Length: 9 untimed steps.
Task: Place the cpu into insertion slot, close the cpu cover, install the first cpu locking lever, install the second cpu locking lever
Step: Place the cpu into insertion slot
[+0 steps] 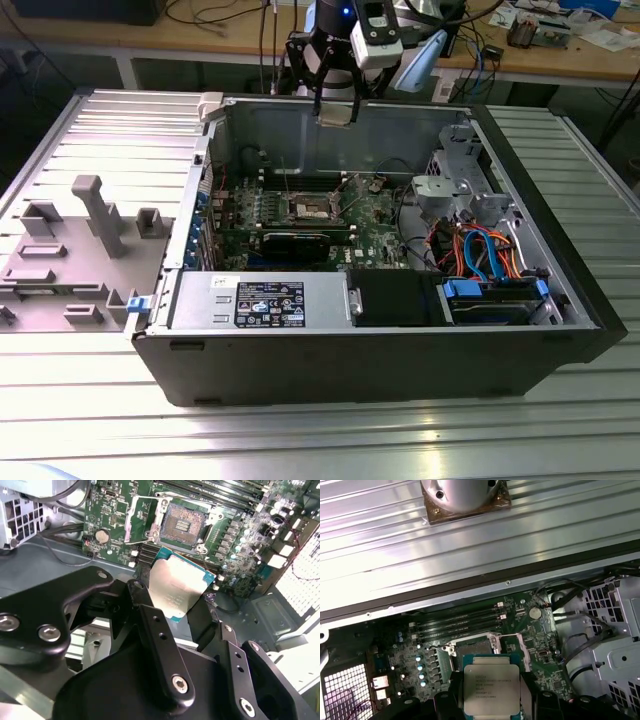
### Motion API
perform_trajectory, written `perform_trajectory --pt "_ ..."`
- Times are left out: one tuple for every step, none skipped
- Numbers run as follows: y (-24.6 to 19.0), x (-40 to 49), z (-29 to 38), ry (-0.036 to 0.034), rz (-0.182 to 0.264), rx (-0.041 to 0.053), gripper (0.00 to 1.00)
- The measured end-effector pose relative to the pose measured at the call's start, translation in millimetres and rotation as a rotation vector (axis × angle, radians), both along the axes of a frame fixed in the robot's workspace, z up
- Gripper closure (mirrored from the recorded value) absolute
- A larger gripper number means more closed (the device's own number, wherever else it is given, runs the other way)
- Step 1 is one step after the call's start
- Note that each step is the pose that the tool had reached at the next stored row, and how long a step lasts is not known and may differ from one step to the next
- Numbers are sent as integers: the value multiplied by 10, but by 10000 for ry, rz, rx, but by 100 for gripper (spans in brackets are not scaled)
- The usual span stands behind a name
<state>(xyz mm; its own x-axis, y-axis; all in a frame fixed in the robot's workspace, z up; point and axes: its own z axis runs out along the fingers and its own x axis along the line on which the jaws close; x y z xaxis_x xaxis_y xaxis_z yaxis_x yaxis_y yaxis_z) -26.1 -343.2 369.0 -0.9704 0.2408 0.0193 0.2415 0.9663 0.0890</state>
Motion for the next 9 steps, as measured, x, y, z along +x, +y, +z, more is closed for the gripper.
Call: perform_trajectory --pt "0 0 0 0 -102 -1 46" --pt "0 0 -1 0 -180 -1 46" --pt "0 0 -1 0 -239 0 46" --pt "0 0 -1 0 -242 0 46" --pt "0 0 -1 0 -245 0 46" --pt "0 0 -1 0 -245 0 46" --pt "0 0 -1 -1 -245 0 46" --pt "0 0 -1 0 -245 0 46" --pt "0 0 -1 0 -245 0 46"
